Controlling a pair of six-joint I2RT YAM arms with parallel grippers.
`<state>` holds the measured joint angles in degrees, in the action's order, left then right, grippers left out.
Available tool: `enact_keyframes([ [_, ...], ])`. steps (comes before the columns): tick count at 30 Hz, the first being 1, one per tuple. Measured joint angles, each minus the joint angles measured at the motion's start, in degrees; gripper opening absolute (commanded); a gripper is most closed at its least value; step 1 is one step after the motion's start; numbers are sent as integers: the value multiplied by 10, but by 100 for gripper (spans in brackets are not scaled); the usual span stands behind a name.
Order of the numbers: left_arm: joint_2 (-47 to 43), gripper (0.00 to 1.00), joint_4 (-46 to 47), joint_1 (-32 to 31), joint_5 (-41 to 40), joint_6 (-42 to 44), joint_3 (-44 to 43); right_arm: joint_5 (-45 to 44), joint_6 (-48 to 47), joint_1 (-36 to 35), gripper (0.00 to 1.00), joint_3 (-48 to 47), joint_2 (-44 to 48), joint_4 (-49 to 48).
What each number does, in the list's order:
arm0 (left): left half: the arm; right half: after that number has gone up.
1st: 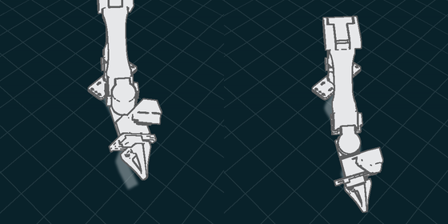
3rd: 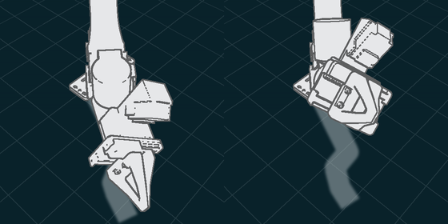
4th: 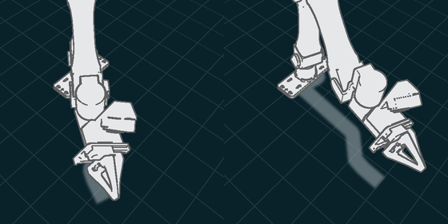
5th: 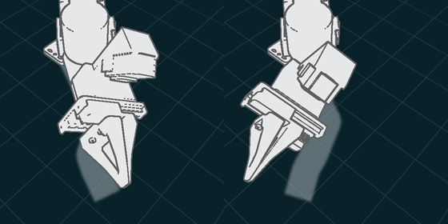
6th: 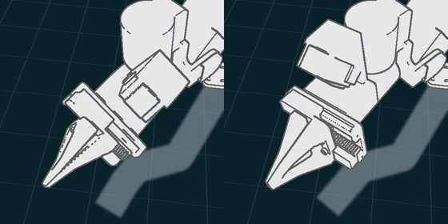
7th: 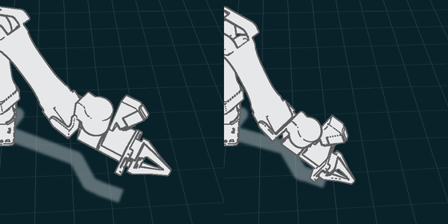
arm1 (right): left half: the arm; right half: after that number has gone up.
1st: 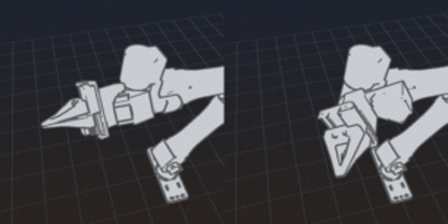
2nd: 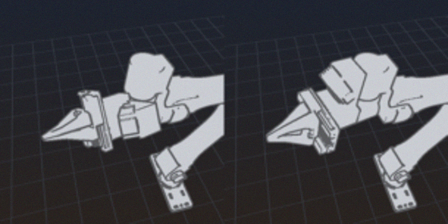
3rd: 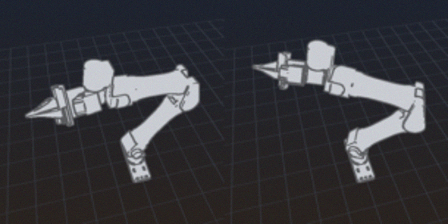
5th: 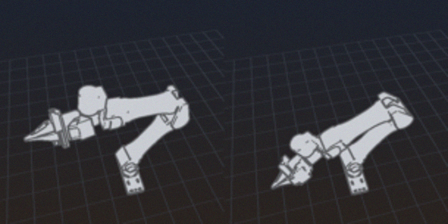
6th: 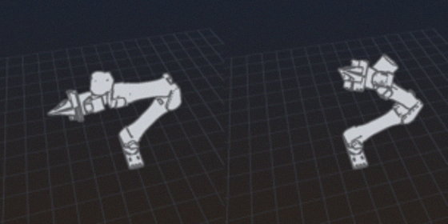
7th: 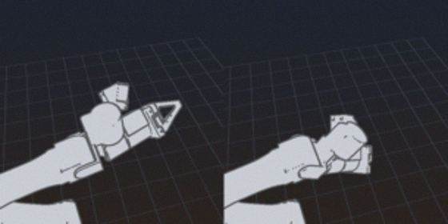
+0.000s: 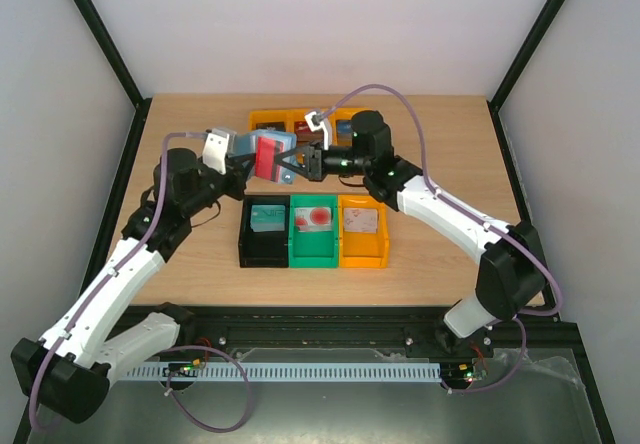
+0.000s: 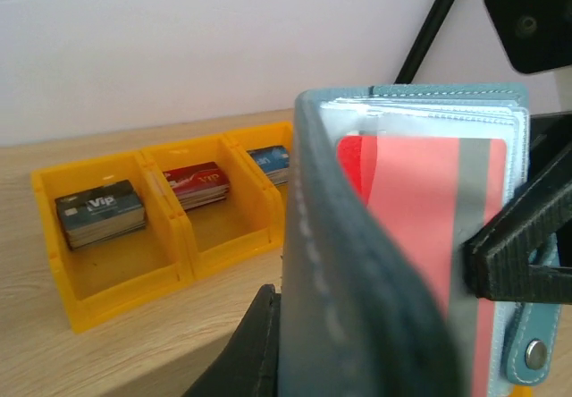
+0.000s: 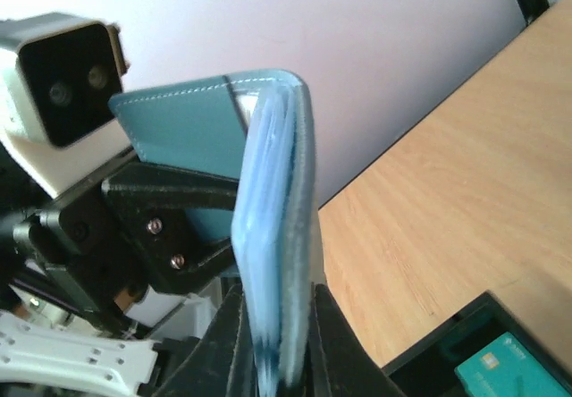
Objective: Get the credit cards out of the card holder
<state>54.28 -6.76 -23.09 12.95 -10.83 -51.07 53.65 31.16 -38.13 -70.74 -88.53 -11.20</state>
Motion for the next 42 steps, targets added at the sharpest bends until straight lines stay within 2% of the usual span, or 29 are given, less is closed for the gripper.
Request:
enact_keyframes([
  [2, -2, 2, 1, 9, 17, -9, 0, -6, -1, 1, 2, 2, 5, -3],
  [3, -3, 6, 2, 13, 23, -13, 0, -7, -1, 1, 2, 4, 8, -4],
  [5, -7, 36, 3, 26, 40, -28, 0, -7, -4, 4, 2, 10, 15, -7],
  [6, -8, 44, 5, 30, 42, -33, 0, -8, -3, 5, 2, 13, 18, -8],
  [10, -11, 54, 14, 57, 4, -64, 1, -35, -8, 19, 2, 16, 29, 25],
  [15, -13, 56, 31, 83, -53, -59, 10, -163, -41, 25, 2, -46, 15, 184],
  [17, -18, 47, 42, 86, -50, -45, 16, -251, -52, 16, 2, -99, -5, 257],
  [20, -28, 37, 64, 85, -5, -23, 21, -342, -64, -7, 2, -163, -35, 337],
  [23, -35, 33, 90, 77, 68, -15, 25, -378, -80, -35, 2, -197, -58, 384],
  [25, -36, 33, 106, 68, 111, -23, 27, -373, -90, -44, 2, -200, -61, 394],
  [29, -20, 33, 129, 60, 177, -54, 31, -303, -120, -52, 2, -193, -55, 386],
  [37, 0, 37, 137, 75, 244, -79, 33, -126, -151, -45, 2, -117, 22, 302],
  [42, -4, 38, 148, 82, 287, -78, 33, -52, -151, -28, 2, -96, 37, 255],
])
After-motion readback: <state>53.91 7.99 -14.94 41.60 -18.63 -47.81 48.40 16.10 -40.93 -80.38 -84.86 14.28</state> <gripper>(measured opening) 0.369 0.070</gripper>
